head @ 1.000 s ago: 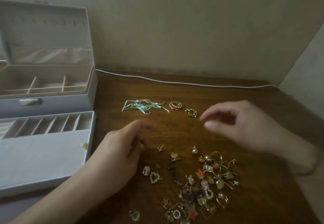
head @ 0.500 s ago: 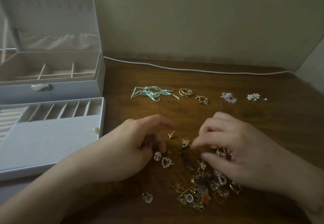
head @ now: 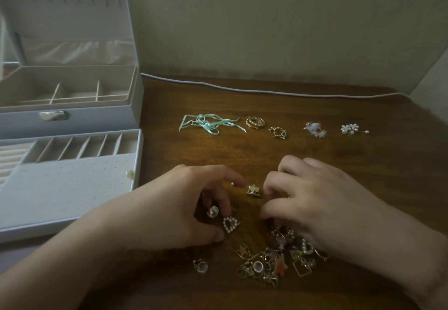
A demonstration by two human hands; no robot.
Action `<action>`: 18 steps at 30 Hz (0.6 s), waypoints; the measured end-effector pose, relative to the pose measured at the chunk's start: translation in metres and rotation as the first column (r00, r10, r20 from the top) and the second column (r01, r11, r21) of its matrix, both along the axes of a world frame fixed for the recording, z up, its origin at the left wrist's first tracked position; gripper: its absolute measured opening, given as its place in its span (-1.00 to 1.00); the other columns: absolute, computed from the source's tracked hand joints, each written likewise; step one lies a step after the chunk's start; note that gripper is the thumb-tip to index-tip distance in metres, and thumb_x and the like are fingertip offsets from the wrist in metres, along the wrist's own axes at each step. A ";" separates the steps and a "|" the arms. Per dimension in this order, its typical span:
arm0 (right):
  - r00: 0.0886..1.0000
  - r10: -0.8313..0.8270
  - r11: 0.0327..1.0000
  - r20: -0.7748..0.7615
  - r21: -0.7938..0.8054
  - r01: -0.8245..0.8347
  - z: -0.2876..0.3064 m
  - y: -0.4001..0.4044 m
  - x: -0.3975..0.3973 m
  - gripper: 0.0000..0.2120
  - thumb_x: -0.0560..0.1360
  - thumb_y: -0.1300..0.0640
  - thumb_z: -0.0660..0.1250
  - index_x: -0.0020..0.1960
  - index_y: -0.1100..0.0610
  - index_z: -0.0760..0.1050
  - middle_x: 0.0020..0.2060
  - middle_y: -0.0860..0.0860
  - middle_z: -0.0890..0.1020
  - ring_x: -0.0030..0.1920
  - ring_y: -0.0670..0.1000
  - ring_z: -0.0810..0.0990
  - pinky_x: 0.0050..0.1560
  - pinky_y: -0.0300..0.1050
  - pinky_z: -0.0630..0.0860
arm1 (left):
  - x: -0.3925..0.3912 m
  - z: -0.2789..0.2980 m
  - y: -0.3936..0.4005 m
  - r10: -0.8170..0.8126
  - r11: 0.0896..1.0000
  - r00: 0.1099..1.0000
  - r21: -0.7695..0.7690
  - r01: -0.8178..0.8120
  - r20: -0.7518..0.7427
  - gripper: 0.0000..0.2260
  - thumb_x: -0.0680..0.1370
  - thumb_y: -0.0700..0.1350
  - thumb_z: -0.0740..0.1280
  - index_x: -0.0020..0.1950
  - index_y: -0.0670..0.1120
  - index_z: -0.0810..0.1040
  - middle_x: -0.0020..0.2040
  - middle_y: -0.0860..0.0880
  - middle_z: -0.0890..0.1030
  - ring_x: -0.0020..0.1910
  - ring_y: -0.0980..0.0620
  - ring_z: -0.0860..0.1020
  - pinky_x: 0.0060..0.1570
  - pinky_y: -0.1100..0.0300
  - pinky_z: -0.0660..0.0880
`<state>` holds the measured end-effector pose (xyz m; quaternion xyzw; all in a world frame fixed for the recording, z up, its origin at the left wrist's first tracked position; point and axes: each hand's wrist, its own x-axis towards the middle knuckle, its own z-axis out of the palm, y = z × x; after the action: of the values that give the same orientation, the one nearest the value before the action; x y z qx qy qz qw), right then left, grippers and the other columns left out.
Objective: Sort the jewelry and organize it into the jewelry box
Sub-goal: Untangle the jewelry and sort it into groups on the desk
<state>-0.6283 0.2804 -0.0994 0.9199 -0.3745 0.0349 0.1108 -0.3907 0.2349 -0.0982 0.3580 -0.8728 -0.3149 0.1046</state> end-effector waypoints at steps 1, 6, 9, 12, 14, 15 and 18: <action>1.000 -0.003 1.000 -0.001 0.010 0.003 0.000 0.001 -0.001 -0.88 0.33 0.02 0.42 -0.14 -0.15 0.62 -0.18 -0.13 0.54 -0.14 -0.02 0.49 -0.32 -0.09 0.48 | 0.000 -0.001 0.000 -0.002 1.000 1.000 0.001 0.002 -0.004 -0.39 0.36 -0.01 0.58 0.32 0.29 0.40 -0.01 0.29 0.63 0.05 0.19 0.54 -0.02 0.31 0.46; 1.000 -0.014 1.000 0.017 0.021 0.013 -0.001 0.002 -0.006 -0.91 0.40 -0.08 0.30 -0.16 -0.18 0.58 -0.17 -0.18 0.51 -0.11 -0.06 0.45 -0.28 -0.14 0.46 | 0.000 -0.002 0.000 -0.042 0.999 0.999 -0.018 0.042 -0.020 -0.46 0.39 0.08 0.55 0.31 0.27 0.45 0.01 0.26 0.62 0.06 0.16 0.55 -0.03 0.27 0.48; 0.976 -0.076 0.996 0.203 0.058 0.066 0.002 0.000 -0.003 -0.84 0.48 -0.07 0.22 -0.09 -0.12 0.57 -0.12 -0.21 0.57 -0.07 -0.08 0.49 -0.21 -0.10 0.52 | 0.001 -0.003 -0.001 0.007 0.999 0.981 -0.043 -0.015 -0.194 -0.57 0.40 0.21 0.48 0.24 0.20 0.54 0.04 0.20 0.63 0.08 0.11 0.57 -0.01 0.28 0.48; 0.882 -0.179 0.982 0.435 0.137 0.131 0.002 -0.001 0.008 -0.84 0.51 -0.07 0.24 -0.03 -0.08 0.57 -0.19 -0.22 0.60 -0.13 -0.13 0.52 -0.22 -0.07 0.53 | -0.003 -0.006 0.001 0.089 0.990 0.924 -0.065 -0.122 -0.372 -0.65 0.40 0.29 0.40 0.11 0.18 0.61 0.00 0.20 0.66 0.04 0.09 0.60 -0.06 0.41 0.40; 0.837 -0.206 0.975 0.507 0.183 0.129 0.000 0.001 0.016 -0.85 0.51 -0.10 0.27 0.05 -0.14 0.53 -0.19 -0.21 0.59 -0.15 -0.16 0.54 -0.22 -0.09 0.55 | -0.009 -0.009 0.005 0.110 0.982 0.903 -0.097 -0.165 -0.416 -0.69 0.39 0.30 0.41 0.03 0.18 0.64 -0.08 0.21 0.67 -0.03 0.11 0.62 -0.11 0.44 0.39; 0.815 -0.213 0.972 0.539 0.205 0.119 -0.001 0.003 0.020 -0.83 0.51 -0.13 0.27 0.08 -0.17 0.49 -0.19 -0.21 0.60 -0.16 -0.16 0.57 -0.22 -0.12 0.56 | -0.011 -0.010 0.007 0.125 0.977 0.896 -0.106 -0.187 -0.427 -0.72 0.39 0.28 0.44 -0.01 0.17 0.66 -0.12 0.20 0.68 -0.06 0.13 0.63 -0.12 0.46 0.40; 0.751 -0.229 0.969 0.620 0.222 0.113 -0.001 0.006 0.025 -0.82 0.45 -0.17 0.27 0.03 -0.19 0.41 -0.21 -0.24 0.58 -0.14 -0.17 0.60 -0.22 -0.17 0.57 | -0.014 -0.012 0.007 0.195 0.966 0.875 -0.068 -0.249 -0.442 -0.86 0.38 0.17 0.47 -0.15 0.16 0.69 -0.24 0.17 0.68 -0.17 0.14 0.63 -0.18 0.43 0.44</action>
<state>-0.6033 0.2867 -0.1001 0.8203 -0.4740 0.3041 -0.0999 -0.4044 0.2423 -0.1100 0.3699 -0.7986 -0.3181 0.3526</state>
